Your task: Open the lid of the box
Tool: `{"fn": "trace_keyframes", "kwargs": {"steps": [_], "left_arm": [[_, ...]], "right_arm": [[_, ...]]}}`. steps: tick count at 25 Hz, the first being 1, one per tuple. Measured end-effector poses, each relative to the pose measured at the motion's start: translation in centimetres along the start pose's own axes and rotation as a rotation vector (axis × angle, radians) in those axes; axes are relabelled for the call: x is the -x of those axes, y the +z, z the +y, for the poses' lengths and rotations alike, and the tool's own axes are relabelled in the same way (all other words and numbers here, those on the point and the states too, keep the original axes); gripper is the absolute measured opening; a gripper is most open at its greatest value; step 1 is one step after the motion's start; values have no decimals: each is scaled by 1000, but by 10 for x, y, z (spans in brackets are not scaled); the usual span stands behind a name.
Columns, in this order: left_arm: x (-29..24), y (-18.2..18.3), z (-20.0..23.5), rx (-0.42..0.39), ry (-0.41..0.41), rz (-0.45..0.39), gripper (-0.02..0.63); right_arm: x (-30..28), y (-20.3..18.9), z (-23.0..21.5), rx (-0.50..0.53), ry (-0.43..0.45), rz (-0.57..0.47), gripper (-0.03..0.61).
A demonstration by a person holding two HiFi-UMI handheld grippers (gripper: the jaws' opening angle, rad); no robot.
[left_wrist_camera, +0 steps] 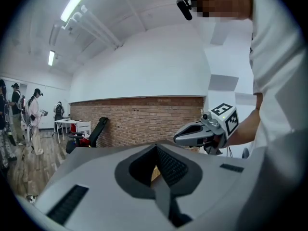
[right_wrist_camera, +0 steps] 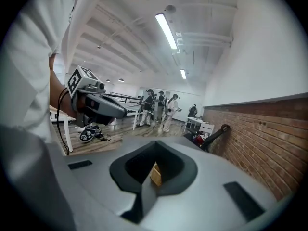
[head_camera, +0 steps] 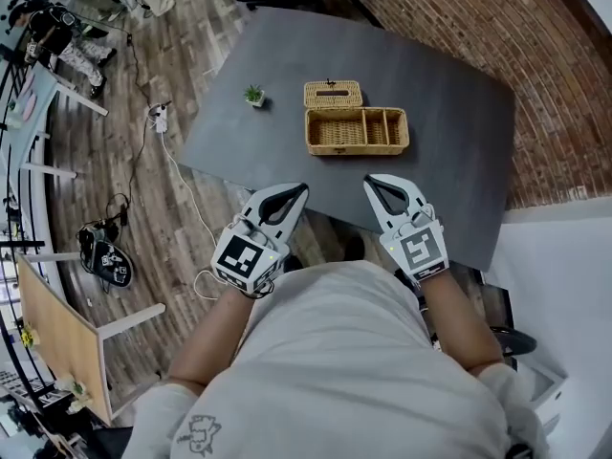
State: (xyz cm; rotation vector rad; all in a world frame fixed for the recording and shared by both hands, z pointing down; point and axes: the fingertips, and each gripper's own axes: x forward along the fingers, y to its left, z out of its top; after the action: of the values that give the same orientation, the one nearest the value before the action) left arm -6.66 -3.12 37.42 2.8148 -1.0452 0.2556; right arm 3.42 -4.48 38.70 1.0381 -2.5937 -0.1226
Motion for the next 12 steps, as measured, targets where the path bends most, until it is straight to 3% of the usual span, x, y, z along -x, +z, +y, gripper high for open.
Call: {"fn": "trace_keyframes", "kwargs": {"steps": [12], "left_arm": [[103,-24,20,-3,-117,10,11]], "right_arm": [[1,22,83,-58,-135,31,5]]}}
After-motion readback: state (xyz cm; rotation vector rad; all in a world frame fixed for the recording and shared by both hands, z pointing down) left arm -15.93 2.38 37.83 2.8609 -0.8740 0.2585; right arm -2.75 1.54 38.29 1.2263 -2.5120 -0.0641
